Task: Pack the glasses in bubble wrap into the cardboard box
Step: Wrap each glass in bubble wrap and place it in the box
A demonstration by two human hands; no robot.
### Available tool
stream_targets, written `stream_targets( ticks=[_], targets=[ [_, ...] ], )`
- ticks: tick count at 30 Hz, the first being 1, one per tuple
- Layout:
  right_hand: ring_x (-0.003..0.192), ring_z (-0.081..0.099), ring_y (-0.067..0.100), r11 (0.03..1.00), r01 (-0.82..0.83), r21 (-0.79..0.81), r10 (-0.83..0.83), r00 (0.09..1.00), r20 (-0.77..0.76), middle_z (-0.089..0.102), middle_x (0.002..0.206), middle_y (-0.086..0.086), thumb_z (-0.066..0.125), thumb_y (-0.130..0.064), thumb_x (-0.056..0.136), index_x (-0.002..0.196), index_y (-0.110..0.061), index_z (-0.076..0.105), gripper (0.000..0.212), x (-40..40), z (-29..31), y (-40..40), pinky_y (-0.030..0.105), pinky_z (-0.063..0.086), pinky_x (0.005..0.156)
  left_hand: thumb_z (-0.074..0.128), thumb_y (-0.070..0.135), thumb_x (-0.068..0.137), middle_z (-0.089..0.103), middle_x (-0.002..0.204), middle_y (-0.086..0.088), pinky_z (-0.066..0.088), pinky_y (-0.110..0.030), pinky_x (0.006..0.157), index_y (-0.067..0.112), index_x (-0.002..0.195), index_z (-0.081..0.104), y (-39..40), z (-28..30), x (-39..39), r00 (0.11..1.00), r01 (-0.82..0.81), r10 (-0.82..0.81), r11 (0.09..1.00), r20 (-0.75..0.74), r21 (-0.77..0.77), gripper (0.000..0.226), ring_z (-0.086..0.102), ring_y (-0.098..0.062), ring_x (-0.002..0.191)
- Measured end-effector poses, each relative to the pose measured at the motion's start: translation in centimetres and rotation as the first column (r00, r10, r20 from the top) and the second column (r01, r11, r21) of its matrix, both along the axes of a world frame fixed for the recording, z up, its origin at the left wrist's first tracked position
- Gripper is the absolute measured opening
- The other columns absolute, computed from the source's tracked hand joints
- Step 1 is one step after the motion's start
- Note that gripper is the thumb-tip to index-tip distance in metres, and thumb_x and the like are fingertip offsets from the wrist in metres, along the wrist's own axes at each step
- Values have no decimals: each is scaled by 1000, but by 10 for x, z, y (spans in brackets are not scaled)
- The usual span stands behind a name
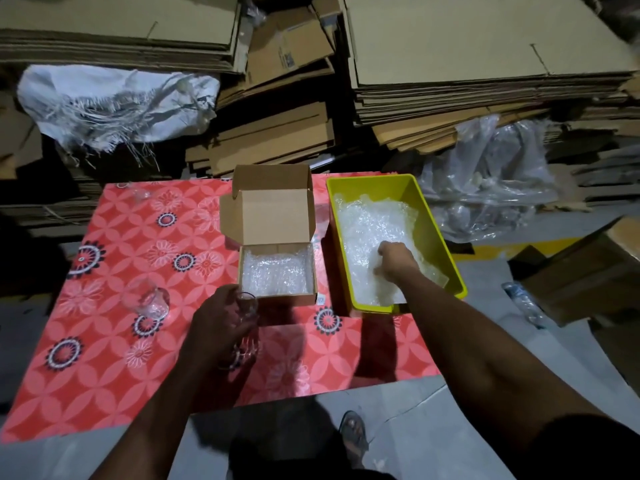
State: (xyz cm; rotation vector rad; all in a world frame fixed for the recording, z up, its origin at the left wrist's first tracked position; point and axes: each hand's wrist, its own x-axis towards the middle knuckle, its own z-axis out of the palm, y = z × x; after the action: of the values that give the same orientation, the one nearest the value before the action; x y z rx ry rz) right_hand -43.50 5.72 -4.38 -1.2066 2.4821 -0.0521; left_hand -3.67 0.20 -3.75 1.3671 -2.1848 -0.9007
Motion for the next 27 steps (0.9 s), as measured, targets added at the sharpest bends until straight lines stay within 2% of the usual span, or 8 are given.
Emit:
stream_targets(
  ticks=[3, 7, 12, 14, 18, 22, 24, 27],
  targets=[
    [87, 66, 32, 989, 44, -145, -43, 999, 6, 71, 93, 12, 68, -3, 78, 84, -15, 68, 13, -6, -1, 4, 27, 49, 66, 93, 28, 67, 66, 121, -2, 52, -34, 88, 20, 135, 54, -2, 1, 6, 1000, -24, 24, 1000, -5, 7, 79, 62, -19, 106],
    [70, 61, 19, 895, 186, -406, -122, 976, 179, 63, 69, -3, 77, -19, 79, 74, -14, 63, 16, -3, 21, 20, 28, 41, 63, 92, 32, 67, 66, 122, -3, 54, -39, 89, 21, 135, 52, -6, 2, 12, 1000, -21, 21, 1000, 9, 4, 80, 63, -21, 108],
    [66, 65, 20, 719, 336, -609, 39, 855, 518, 65, 71, 6, 77, -10, 86, 78, -5, 58, 21, 23, 65, 43, 37, 57, 63, 93, 41, 63, 57, 132, -13, 49, -46, 93, 18, 140, 46, -1, 8, 12, 997, -25, 30, 997, 66, -76, 93, 53, -33, 120],
    [64, 67, 22, 664, 387, -640, 24, 844, 535, 66, 71, 10, 76, -8, 86, 80, -2, 59, 20, 30, 71, 46, 36, 61, 61, 93, 44, 60, 55, 132, -12, 47, -44, 89, 18, 143, 44, 0, 15, 10, 995, -60, 71, 986, 70, -156, 100, 49, -32, 121],
    [68, 74, 30, 636, 488, -598, -83, 814, 575, 73, 73, 11, 71, -11, 90, 87, -9, 65, 7, 31, 67, 50, 48, 62, 69, 88, 50, 63, 57, 128, -9, 50, -44, 93, 16, 140, 47, 5, 30, -5, 996, -84, 89, 964, 10, -254, 93, 47, -26, 118],
    [79, 75, 22, 570, 552, -609, -33, 756, 654, 77, 87, 4, 59, -18, 100, 86, -18, 60, 14, 41, 85, 59, 36, 55, 69, 69, 77, 67, 58, 129, -7, 44, -39, 95, 15, 137, 51, 12, 35, -16, 999, -26, 17, 975, -44, -222, 95, 50, -25, 119],
    [82, 73, 23, 534, 598, -598, 52, 682, 729, 77, 98, 7, 53, -19, 103, 83, -20, 54, 20, 53, 101, 65, 34, 53, 70, 67, 74, 71, 58, 128, -1, 45, -34, 92, 18, 135, 52, 18, 38, -21, 992, 5, -28, 985, -125, -174, 86, 53, -20, 116],
    [82, 70, 26, 533, 708, -463, 232, 404, 885, 75, 106, 11, 41, -18, 106, 86, -18, 48, 22, 80, 126, 69, 32, 51, 67, 79, 59, 74, 63, 126, -3, 54, -18, 72, 23, 128, 56, 32, 57, -38, 926, 83, -14, 982, -378, 167, 70, 63, -6, 104]
  ],
)
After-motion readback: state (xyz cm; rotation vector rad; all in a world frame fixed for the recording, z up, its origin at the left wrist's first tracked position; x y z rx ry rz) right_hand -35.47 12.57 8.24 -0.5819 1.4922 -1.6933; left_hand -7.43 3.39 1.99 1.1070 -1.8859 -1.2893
